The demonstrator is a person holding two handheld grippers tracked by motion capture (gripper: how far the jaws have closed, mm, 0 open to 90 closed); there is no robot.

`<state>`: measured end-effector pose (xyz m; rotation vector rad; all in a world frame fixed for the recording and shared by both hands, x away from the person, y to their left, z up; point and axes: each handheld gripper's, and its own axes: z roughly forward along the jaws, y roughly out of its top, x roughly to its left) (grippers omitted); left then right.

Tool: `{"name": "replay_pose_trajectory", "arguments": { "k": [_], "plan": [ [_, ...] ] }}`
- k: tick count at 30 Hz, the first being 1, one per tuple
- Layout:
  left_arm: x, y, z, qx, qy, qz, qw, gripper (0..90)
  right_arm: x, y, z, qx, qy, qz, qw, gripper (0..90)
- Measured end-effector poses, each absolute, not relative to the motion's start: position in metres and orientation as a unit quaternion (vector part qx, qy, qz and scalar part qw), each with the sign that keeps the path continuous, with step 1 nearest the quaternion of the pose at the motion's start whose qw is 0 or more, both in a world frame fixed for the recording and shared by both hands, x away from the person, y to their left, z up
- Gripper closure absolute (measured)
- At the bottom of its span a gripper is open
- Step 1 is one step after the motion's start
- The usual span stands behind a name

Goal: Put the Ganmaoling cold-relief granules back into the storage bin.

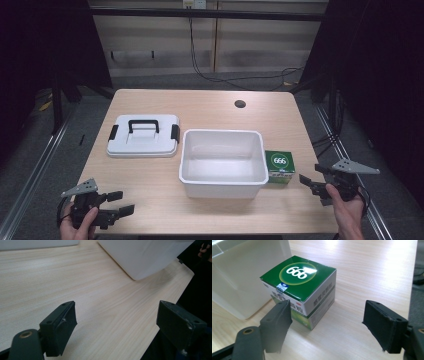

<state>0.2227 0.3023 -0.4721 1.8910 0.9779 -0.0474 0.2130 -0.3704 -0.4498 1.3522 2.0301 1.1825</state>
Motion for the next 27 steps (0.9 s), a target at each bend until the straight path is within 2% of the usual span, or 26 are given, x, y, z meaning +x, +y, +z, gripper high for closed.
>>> {"name": "replay_pose_trajectory", "arguments": {
  "k": [2,5,7,13,18,22,24,27],
  "plan": [
    [0.223,0.302,-0.472,0.777,0.401,-0.021,0.485,16.2,0.214,-0.370,-0.451,0.481,0.736,0.432,0.199,22.8],
    [0.223,0.302,-0.472,0.777,0.402,-0.020,0.485,16.2,0.215,-0.368,-0.451,0.481,0.741,0.427,0.191,19.0],
    [0.223,0.302,-0.472,0.777,0.402,-0.019,0.484,16.2,0.216,-0.368,-0.450,0.473,0.744,0.435,0.181,13.0],
    [0.223,0.302,-0.473,0.777,0.405,-0.019,0.482,16.2,0.218,-0.366,-0.451,0.443,0.774,0.430,0.142,16.3],
    [0.223,0.303,-0.472,0.774,0.409,-0.017,0.483,16.2,0.219,-0.356,-0.448,0.411,0.791,0.433,0.133,17.9],
    [0.222,0.303,-0.472,0.776,0.407,-0.017,0.482,16.2,0.224,-0.347,-0.440,0.385,0.817,0.417,0.102,21.0],
    [0.222,0.304,-0.472,0.773,0.408,-0.013,0.485,16.2,0.225,-0.344,-0.438,0.385,0.819,0.413,0.101,15.3],
    [0.221,0.305,-0.472,0.772,0.410,-0.014,0.486,16.2,0.226,-0.339,-0.434,0.380,0.829,0.398,0.102,13.7]
  ]
}}
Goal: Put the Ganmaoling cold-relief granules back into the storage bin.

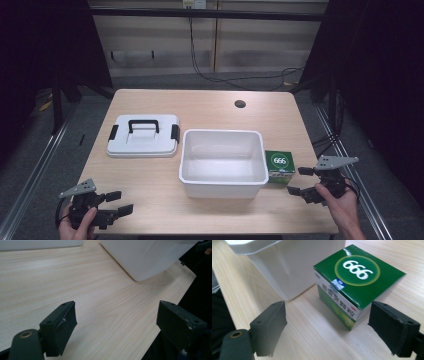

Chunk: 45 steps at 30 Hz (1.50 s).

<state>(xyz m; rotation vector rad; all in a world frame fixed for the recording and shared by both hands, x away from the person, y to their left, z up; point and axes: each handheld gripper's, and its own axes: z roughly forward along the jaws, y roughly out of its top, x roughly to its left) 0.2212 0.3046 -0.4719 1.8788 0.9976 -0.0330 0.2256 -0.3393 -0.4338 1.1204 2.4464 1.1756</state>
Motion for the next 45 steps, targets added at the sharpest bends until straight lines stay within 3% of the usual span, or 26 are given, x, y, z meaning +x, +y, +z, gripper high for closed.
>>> {"name": "replay_pose_trajectory", "arguments": {
  "k": [6,15,24,45],
  "plan": [
    [0.221,0.304,-0.472,0.772,0.410,-0.014,0.485,16.2,0.229,-0.333,-0.420,0.362,0.845,0.374,0.126,13.6],
    [0.221,0.304,-0.472,0.772,0.411,-0.015,0.485,16.2,0.239,-0.327,-0.406,0.335,0.857,0.380,0.092,15.6],
    [0.221,0.305,-0.473,0.772,0.410,-0.015,0.485,16.2,0.250,-0.328,-0.390,0.339,0.857,0.373,0.112,13.8],
    [0.222,0.305,-0.473,0.772,0.409,-0.015,0.486,16.2,0.283,-0.313,-0.372,0.268,0.898,0.342,0.071,15.1]
  ]
}}
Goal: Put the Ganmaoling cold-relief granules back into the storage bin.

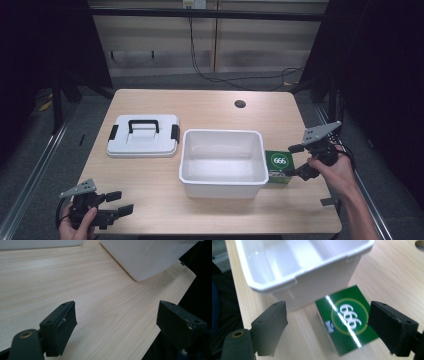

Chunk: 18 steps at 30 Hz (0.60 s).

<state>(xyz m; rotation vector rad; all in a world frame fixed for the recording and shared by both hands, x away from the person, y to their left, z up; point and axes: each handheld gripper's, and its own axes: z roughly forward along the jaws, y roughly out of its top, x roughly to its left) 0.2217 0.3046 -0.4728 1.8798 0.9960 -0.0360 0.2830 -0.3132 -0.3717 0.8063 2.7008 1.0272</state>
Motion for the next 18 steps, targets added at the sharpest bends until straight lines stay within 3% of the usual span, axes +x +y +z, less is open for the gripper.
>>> {"name": "replay_pose_trajectory", "arguments": {
  "k": [18],
  "plan": [
    [0.221,0.305,-0.473,0.774,0.408,-0.015,0.484,16.2,0.299,-0.295,-0.363,0.206,0.936,0.276,0.072,12.9]
  ]
}}
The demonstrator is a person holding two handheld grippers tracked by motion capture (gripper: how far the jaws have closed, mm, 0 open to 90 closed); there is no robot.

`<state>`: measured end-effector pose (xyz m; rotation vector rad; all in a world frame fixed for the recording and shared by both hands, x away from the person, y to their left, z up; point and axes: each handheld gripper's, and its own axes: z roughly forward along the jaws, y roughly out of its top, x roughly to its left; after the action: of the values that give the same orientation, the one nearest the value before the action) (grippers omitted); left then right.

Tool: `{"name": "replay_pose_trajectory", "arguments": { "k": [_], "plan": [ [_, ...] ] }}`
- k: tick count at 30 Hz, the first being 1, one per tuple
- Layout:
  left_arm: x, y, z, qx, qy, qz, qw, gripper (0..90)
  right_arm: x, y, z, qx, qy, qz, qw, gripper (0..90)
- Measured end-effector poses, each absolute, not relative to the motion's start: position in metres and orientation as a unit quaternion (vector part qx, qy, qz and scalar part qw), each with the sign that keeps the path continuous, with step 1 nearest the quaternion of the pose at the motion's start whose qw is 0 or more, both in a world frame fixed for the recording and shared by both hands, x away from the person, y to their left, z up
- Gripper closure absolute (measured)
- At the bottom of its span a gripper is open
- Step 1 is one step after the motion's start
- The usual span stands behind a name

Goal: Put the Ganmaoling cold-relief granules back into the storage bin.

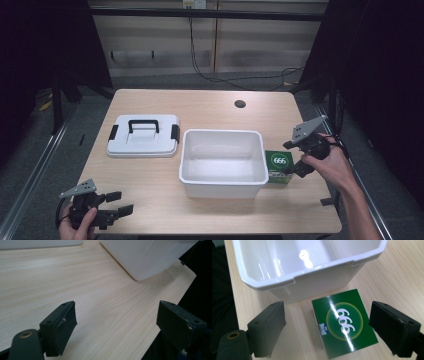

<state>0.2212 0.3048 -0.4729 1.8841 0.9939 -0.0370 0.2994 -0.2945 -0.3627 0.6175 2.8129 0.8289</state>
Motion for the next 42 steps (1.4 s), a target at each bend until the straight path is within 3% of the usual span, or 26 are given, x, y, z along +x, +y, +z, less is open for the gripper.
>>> {"name": "replay_pose_trajectory", "arguments": {
  "k": [14,21,42],
  "plan": [
    [0.221,0.304,-0.473,0.773,0.408,-0.018,0.485,16.2,0.321,-0.279,-0.376,0.159,0.968,0.188,0.048,8.5],
    [0.221,0.305,-0.473,0.774,0.408,-0.017,0.484,16.2,0.330,-0.272,-0.388,0.131,0.982,0.125,0.058,8.5],
    [0.221,0.304,-0.474,0.775,0.405,-0.023,0.484,16.2,0.347,-0.266,-0.407,0.115,0.990,0.069,0.029,8.6]
  ]
}}
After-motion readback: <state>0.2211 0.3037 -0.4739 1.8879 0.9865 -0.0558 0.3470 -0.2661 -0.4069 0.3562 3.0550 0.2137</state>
